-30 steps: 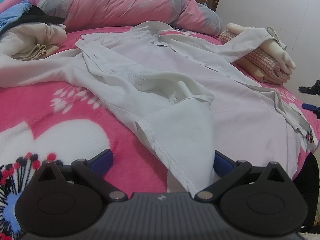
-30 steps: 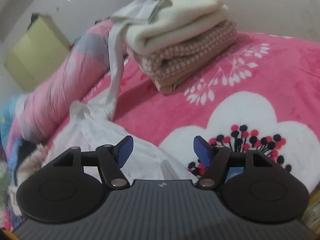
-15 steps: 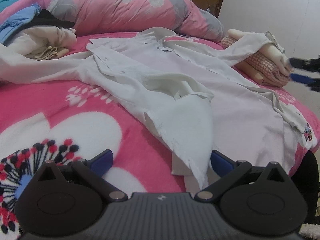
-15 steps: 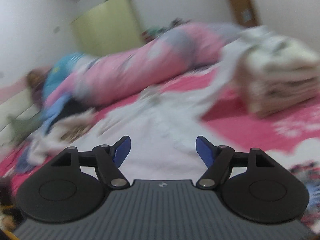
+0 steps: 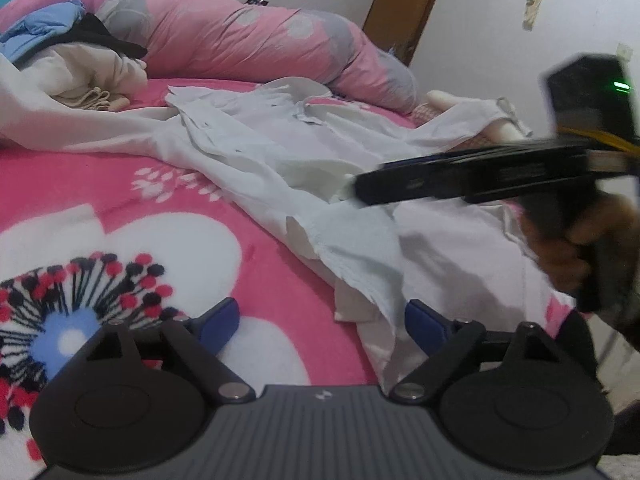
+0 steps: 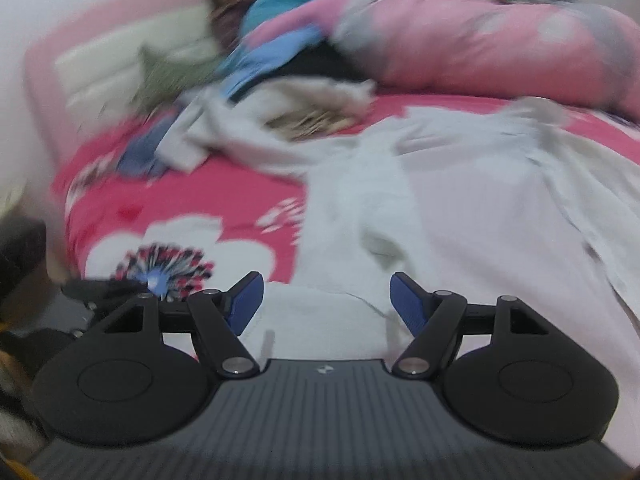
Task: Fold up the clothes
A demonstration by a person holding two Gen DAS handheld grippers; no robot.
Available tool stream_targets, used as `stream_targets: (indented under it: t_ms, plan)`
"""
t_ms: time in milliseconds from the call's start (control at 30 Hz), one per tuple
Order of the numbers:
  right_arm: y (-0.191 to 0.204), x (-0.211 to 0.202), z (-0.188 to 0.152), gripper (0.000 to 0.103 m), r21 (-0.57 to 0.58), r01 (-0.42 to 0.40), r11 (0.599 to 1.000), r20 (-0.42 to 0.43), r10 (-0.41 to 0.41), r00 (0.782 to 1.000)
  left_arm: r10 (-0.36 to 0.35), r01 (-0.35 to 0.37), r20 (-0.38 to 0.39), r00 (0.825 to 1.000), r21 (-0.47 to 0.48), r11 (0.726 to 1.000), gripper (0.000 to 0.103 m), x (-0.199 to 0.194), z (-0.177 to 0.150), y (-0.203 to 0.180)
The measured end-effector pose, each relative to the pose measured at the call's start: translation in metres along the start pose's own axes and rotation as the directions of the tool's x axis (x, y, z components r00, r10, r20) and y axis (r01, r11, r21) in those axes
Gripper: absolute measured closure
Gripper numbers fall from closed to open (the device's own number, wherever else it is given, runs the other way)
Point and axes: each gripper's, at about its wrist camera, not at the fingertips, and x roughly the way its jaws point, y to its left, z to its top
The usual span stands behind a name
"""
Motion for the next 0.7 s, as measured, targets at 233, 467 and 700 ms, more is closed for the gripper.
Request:
stream_targets:
  t_ms: [233, 467, 700]
  plan:
    - [0.001, 0.050, 0.014, 0.050, -0.079, -0.056, 0.995, -0.176, 0.041, 0.983, -0.094, 0.094, 0.011, 0.995, -0.012, 0.995, 0.036, -0.002, -0.004, 0.003]
    - [0.017, 0.060, 0.012, 0.051, -0.156, -0.074, 0.985, -0.231, 0.036, 0.972, -0.148, 0.148, -0.007, 0.989, 0.009, 0.989, 0.046, 0.002, -0.007, -0.001]
    - [0.018, 0.053, 0.010, 0.100, -0.149, -0.076, 0.986, -0.190, 0.047, 0.981, -0.140, 0.140, -0.019, 0.990, 0.026, 0.990, 0.046, 0.002, -0.006, -0.008]
